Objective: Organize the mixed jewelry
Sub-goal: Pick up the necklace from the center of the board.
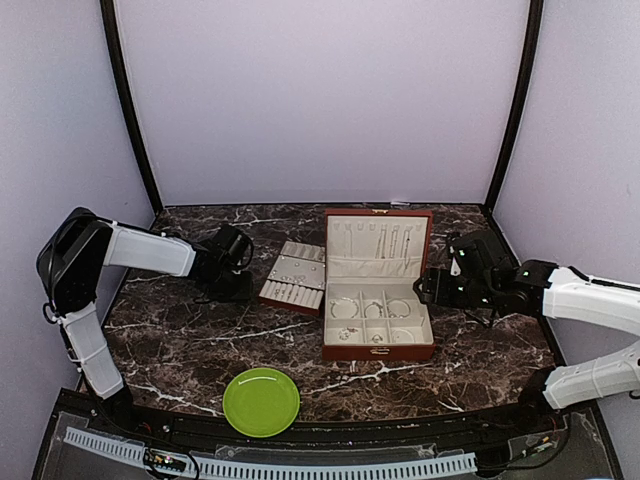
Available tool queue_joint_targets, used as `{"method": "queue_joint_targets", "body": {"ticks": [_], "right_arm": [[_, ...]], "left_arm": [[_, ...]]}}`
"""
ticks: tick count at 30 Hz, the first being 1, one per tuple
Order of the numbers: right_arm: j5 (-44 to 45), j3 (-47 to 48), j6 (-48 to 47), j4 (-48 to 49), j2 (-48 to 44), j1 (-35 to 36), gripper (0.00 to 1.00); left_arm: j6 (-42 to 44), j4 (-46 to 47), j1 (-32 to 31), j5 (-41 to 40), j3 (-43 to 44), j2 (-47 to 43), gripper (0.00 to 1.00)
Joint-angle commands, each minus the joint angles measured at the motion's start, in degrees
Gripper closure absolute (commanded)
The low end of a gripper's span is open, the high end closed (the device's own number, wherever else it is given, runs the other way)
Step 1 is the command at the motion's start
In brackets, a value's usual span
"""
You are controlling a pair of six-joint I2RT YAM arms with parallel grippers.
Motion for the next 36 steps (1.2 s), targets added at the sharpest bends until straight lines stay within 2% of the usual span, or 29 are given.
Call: {"method": "queue_joint_targets", "body": {"ticks": [1,8,15,21,26,29,36], "right_arm": [[0.2,1.3,-0.3,1.3,0.2,-0.3,0.22],[0.0,1.2,-0.1,1.7,0.1,-0.3,0.23],[0.8,0.8,0.0,1.3,-1.1,-0.3,0.23],[1.0,0.4,0.1,1.1,-2.1,-0.3,0.23],[1.1,-0.2,0.5,1.3,-2.6,-0.3,0.23],[1.0,-0.3,0.6,1.5,-2.8,-0.3,0.23],[-0.3,-0.3,1.1,1.8,-3.2,-0.3,0.23]], "left_arm": [[0.7,-4.8,0.4,-2.3,-0.6,0.7,0.75],[1.4,-5.3,0.4,-2.1,-2.1,1.0,0.85],[1.0,-5.3,0.4,-1.3,-3.6,0.6,1.00],[1.8,0.4,0.3,3.5,-9.7,-4.9,1.00],[2.0,11.1,0.2,15.2,-18.9,-13.5,1.00],[1.1,16.6,0.2,19.7,-23.1,-18.9,1.00],[0.3,21.7,0.2,25.6,-26.4,-26.4,1.00]]}}
